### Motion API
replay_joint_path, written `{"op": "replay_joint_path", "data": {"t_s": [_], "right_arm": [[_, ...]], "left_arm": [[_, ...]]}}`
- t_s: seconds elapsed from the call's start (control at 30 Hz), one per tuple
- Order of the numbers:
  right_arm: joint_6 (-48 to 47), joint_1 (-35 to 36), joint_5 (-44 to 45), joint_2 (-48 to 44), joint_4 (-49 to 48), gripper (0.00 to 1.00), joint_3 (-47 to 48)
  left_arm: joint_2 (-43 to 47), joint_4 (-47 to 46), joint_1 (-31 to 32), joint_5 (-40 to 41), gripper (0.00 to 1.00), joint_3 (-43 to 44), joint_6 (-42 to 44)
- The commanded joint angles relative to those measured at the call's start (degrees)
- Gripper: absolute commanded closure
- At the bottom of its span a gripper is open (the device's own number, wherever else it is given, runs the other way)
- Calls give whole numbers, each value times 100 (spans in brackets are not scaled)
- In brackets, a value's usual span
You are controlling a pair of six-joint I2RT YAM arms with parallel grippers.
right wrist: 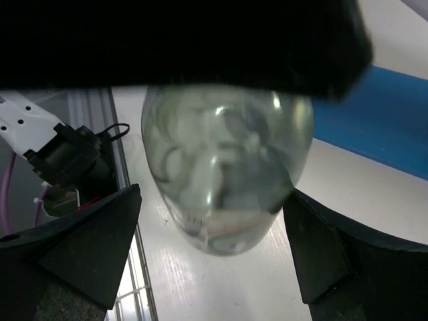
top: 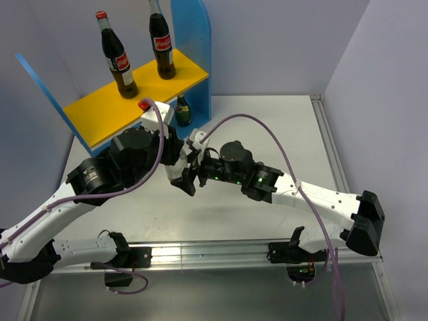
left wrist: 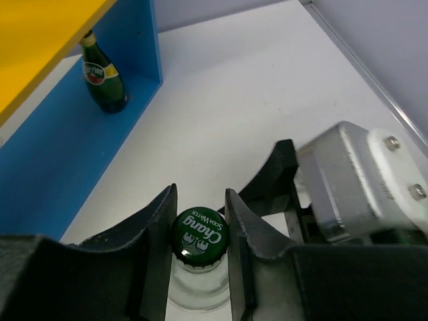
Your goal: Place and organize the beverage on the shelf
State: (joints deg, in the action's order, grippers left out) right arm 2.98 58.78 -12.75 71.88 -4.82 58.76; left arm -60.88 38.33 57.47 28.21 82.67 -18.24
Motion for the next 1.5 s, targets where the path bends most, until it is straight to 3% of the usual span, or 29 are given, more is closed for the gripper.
{"op": "replay_joint_path", "data": {"t_s": [0.0,0.3,0.53,0.63,0.67,1.07,1.2,1.47], "right_arm": [[-201,168,115,230,-275,8,548],[-413,415,370,643,15,20,970],[-457,467,344,802,104,23,1067],[-439,485,309,845,69,30,1058],[-456,485,256,889,95,39,1111],[-430,511,247,942,86,29,979],[-439,511,186,977,86,18,988],[-369,511,142,960,-89,21,892]], "left_arm": [[191,-423,18,-481,100,504,197],[542,-536,18,-790,100,452,400],[647,-519,18,-852,100,451,541],[683,-563,18,-922,100,451,584],[657,-546,18,-974,100,477,646],[770,-633,18,-791,100,364,857],[806,-686,18,-790,100,267,936],[867,-739,18,-729,100,170,971]]}}
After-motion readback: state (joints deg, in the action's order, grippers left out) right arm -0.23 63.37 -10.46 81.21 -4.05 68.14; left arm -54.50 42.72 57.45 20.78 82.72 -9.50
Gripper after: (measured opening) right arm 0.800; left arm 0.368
